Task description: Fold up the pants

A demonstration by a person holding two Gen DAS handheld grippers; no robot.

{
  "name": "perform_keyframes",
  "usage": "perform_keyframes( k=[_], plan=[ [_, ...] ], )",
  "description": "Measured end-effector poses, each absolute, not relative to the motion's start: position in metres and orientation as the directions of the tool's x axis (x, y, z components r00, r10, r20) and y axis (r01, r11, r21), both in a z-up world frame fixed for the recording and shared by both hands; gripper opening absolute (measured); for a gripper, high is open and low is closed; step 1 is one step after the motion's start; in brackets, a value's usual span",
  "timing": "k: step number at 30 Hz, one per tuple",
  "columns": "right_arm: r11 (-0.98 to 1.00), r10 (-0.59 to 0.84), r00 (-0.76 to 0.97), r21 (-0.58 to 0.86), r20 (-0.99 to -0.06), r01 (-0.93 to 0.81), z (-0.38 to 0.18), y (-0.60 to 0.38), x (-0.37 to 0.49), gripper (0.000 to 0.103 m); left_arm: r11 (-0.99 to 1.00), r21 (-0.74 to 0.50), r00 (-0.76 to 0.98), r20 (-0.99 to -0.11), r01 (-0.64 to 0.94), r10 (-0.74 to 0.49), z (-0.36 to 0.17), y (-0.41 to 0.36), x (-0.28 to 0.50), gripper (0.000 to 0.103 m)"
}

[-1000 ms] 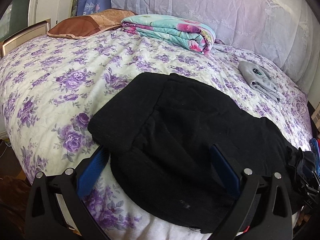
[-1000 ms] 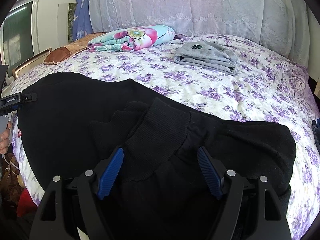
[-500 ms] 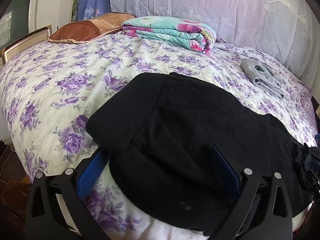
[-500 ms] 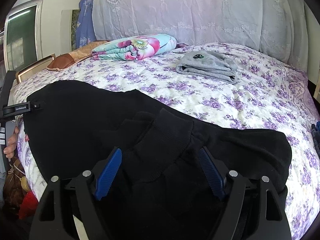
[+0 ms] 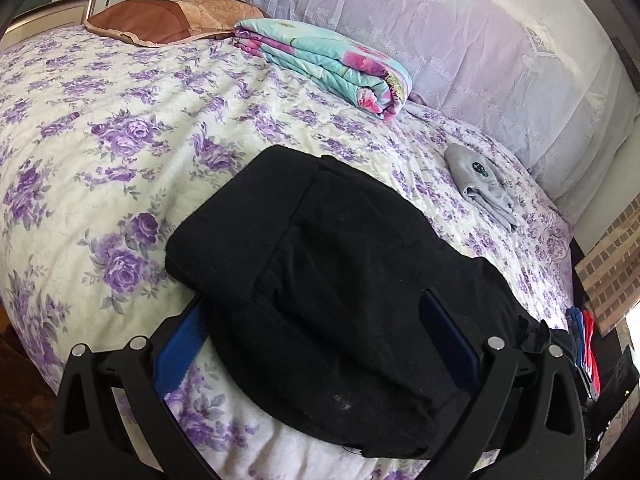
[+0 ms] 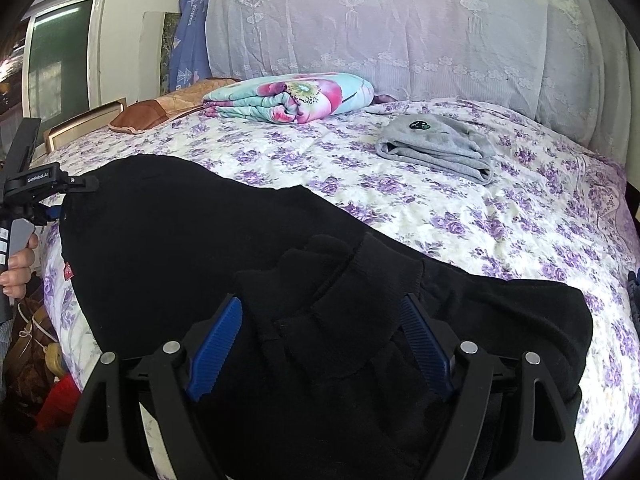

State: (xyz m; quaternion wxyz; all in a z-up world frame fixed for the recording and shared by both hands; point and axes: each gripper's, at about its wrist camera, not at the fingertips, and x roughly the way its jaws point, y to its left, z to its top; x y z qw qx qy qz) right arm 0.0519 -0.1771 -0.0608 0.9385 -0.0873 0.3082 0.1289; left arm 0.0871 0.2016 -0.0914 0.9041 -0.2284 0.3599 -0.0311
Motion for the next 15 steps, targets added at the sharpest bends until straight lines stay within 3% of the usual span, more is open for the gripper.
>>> perform_keyframes(
  k=[15],
  plan=[
    [0.956,0.211,0.747,-0.027,-0.630,-0.294,-0.072,-0.187,0.055,0.088,0.703,-0.710,0.766,-0.476,-0.044,-0.433,-0.100,0.245,0.086,0.095]
  ],
)
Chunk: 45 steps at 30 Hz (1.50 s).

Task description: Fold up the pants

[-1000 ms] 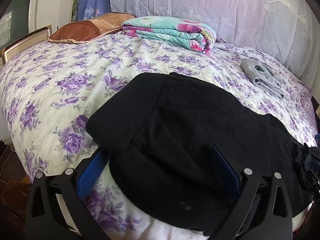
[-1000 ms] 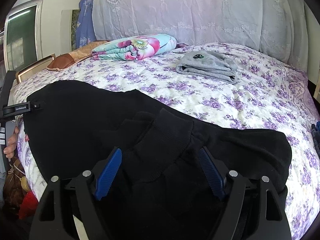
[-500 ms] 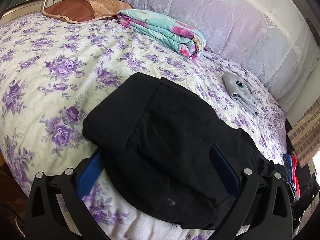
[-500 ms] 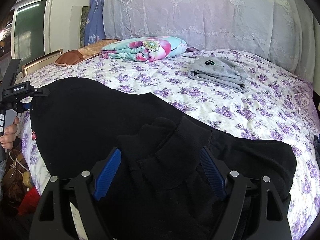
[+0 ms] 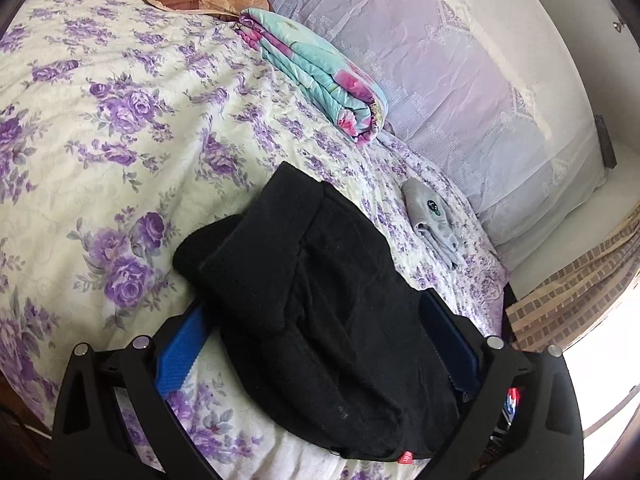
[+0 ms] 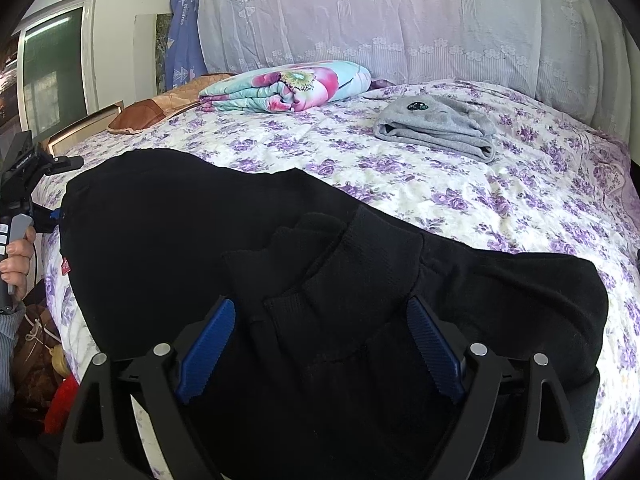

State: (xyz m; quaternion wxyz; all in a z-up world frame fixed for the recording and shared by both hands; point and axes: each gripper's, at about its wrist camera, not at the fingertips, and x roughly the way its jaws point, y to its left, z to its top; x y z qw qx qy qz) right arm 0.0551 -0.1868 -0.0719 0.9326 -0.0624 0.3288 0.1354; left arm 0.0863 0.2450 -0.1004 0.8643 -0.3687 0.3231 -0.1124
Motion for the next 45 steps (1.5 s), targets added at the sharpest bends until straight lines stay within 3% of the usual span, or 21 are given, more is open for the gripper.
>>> perform_keyframes(
  k=[5,9,11,14,16,22,23,27,33,35,37,38,40,45],
  plan=[
    [0.954,0.223,0.741,-0.014,-0.633,-0.298,-0.073,-0.189,0.056,0.089,0.625,-0.776,0.754,-0.459,-0.083,-0.469,-0.104,0.262,0.083,0.071],
    [0.953,0.231,0.740,-0.006,-0.632,-0.302,-0.073,-0.190,0.056,0.090,0.555,-0.826,0.756,-0.425,-0.098,-0.498,-0.110,0.280,0.081,0.040],
    [0.953,0.237,0.738,0.002,-0.632,-0.304,-0.073,-0.191,0.057,0.090,0.561,-0.822,0.751,-0.430,-0.097,-0.501,-0.110,0.281,0.081,0.033],
    [0.953,0.244,0.734,0.015,-0.633,-0.304,-0.074,-0.193,0.058,0.090,0.598,-0.792,0.730,-0.481,-0.125,-0.485,-0.111,0.278,0.085,0.033],
    [0.952,0.247,0.734,0.018,-0.633,-0.305,-0.074,-0.193,0.058,0.090,0.610,-0.779,0.736,-0.498,-0.147,-0.459,-0.113,0.279,0.085,0.045],
    [0.959,0.241,0.757,0.028,-0.608,-0.283,-0.070,-0.195,0.054,0.090,0.705,-0.690,0.762,-0.542,-0.164,-0.355,-0.110,0.260,0.085,0.053],
    [0.962,0.236,0.776,0.028,-0.585,-0.271,-0.066,-0.196,0.051,0.090,0.719,-0.675,0.769,-0.545,-0.166,-0.335,-0.108,0.257,0.084,0.052],
    [0.959,0.225,0.794,-0.013,-0.565,-0.282,-0.053,-0.181,0.050,0.088,0.713,-0.686,0.786,-0.517,-0.145,-0.338,-0.105,0.260,0.081,0.034],
    [0.936,0.117,0.745,-0.179,-0.656,-0.304,-0.077,-0.146,0.061,0.087,0.684,-0.716,0.778,-0.505,-0.136,-0.374,-0.108,0.267,0.083,0.033],
    [0.936,0.103,0.744,-0.188,-0.660,-0.296,-0.078,-0.146,0.063,0.078,0.686,-0.715,0.776,-0.507,-0.135,-0.375,-0.109,0.267,0.084,0.033],
    [0.944,0.096,0.745,-0.176,-0.660,-0.278,-0.074,-0.151,0.068,0.040,0.681,-0.720,0.774,-0.505,-0.135,-0.380,-0.110,0.267,0.085,0.033],
    [0.950,0.128,0.735,-0.131,-0.666,-0.285,-0.071,-0.157,0.071,0.035,0.679,-0.721,0.774,-0.505,-0.134,-0.383,-0.110,0.267,0.085,0.033],
    [0.956,0.203,0.719,-0.025,-0.665,-0.293,-0.061,-0.169,0.077,0.005,0.679,-0.722,0.771,-0.506,-0.134,-0.386,-0.111,0.268,0.085,0.033],
    [0.928,0.247,0.736,-0.063,-0.631,-0.366,-0.052,-0.142,0.066,0.005,0.683,-0.719,0.771,-0.508,-0.132,-0.385,-0.111,0.268,0.085,0.033]
  ],
)
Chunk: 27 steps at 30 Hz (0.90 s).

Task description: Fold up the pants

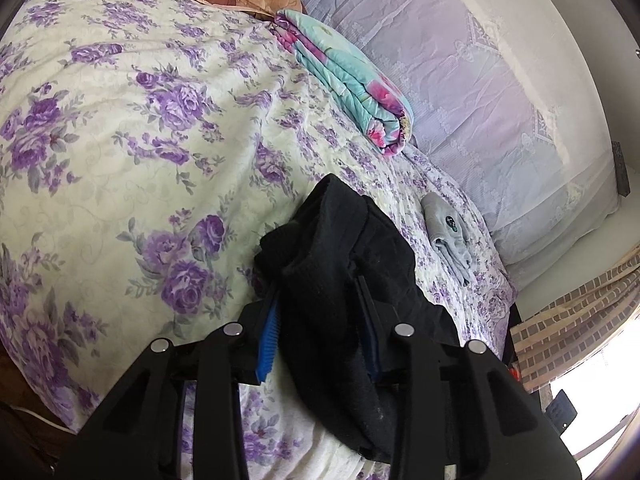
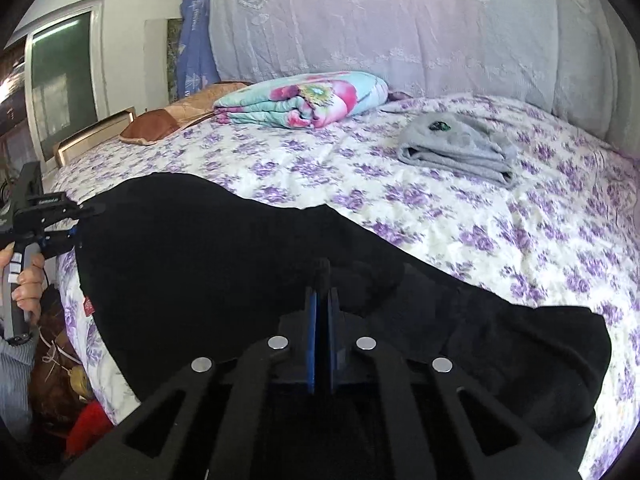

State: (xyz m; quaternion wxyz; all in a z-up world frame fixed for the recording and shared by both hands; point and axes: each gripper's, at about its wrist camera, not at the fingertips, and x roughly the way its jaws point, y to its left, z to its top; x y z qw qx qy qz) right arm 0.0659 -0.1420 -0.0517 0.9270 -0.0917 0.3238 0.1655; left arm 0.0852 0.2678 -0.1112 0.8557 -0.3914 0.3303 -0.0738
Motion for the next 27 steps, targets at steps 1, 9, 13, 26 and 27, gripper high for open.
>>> perform_keyframes(
  k=[1,9,13,26,27],
  plan=[
    [0.922,0.250,0.717,-0.065,-0.651,-0.381,-0.059,-0.137,0.067,0.005,0.684,-0.717,0.770,-0.508,-0.131,-0.385,-0.111,0.268,0.085,0.033],
    [0.893,0.339,0.670,0.003,-0.661,-0.449,-0.062,-0.137,0.057,0.036,0.689,-0.714,0.766,-0.510,-0.124,-0.391,-0.112,0.267,0.086,0.033],
    [0.920,0.280,0.745,-0.051,-0.605,-0.388,-0.051,-0.144,0.047,0.039,0.678,-0.725,0.765,-0.503,-0.121,-0.401,-0.113,0.269,0.086,0.033],
    [0.952,0.170,0.866,-0.149,-0.471,-0.268,-0.032,-0.188,0.003,0.093,0.735,-0.679,0.812,-0.433,-0.009,-0.391,-0.074,0.249,0.067,0.022],
    [0.960,0.163,0.871,-0.128,-0.463,-0.248,-0.028,-0.198,-0.001,0.094,0.745,-0.667,0.816,-0.429,0.004,-0.389,-0.068,0.244,0.065,0.022]
  ],
)
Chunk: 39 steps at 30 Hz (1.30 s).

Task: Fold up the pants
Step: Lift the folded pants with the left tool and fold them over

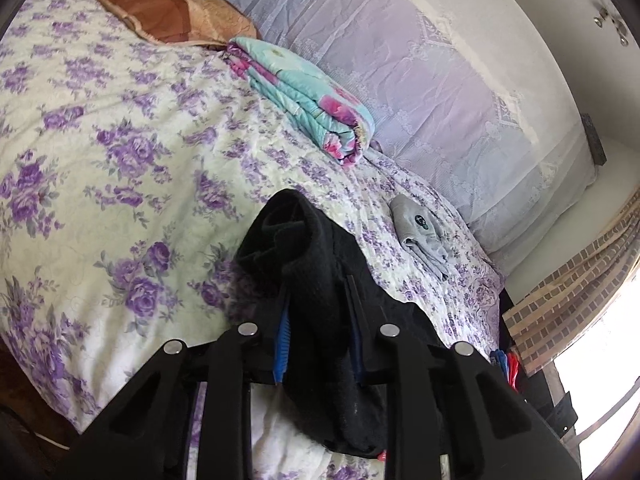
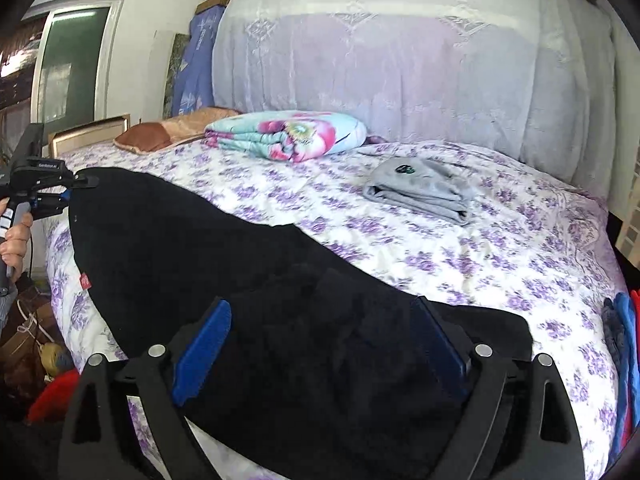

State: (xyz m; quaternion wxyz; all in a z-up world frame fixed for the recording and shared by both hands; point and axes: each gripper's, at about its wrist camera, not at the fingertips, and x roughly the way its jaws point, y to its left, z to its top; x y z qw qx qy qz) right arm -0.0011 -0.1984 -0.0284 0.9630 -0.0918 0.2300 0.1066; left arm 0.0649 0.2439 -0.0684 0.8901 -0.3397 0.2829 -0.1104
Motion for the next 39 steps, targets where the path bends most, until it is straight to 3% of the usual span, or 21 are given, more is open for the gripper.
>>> perform_keyframes(
  k=[10,22,32,36,39],
  plan=[
    [0.995,0.102,0.904,0.040,-0.415,-0.094,-0.005,-0.302,-0.001,0.094,0.885,-0.452,0.840,-0.431,0.114,-0.329,-0.003,0.157,0.054,0.022],
    [0.967,0.071,0.937,0.252,-0.343,0.019,-0.007,-0.395,-0.028,0.094,0.913,-0.228,0.783,-0.471,0.337,-0.407,0.054,-0.015,0.081,0.018],
    [0.914,0.036,0.962,0.398,-0.269,0.077,0.004,-0.456,-0.052,0.094,0.798,-0.035,0.650,-0.559,0.602,-0.515,0.017,-0.203,0.046,0.017],
    [0.897,0.053,0.967,0.437,-0.248,0.063,0.007,-0.465,-0.057,0.094,0.746,0.065,0.626,-0.596,0.663,-0.504,-0.008,-0.242,0.020,0.017],
    [0.896,0.058,0.968,0.441,-0.244,0.058,0.008,-0.467,-0.057,0.094,0.723,0.075,0.589,-0.640,0.687,-0.493,-0.031,-0.251,0.015,0.017]
  ],
)
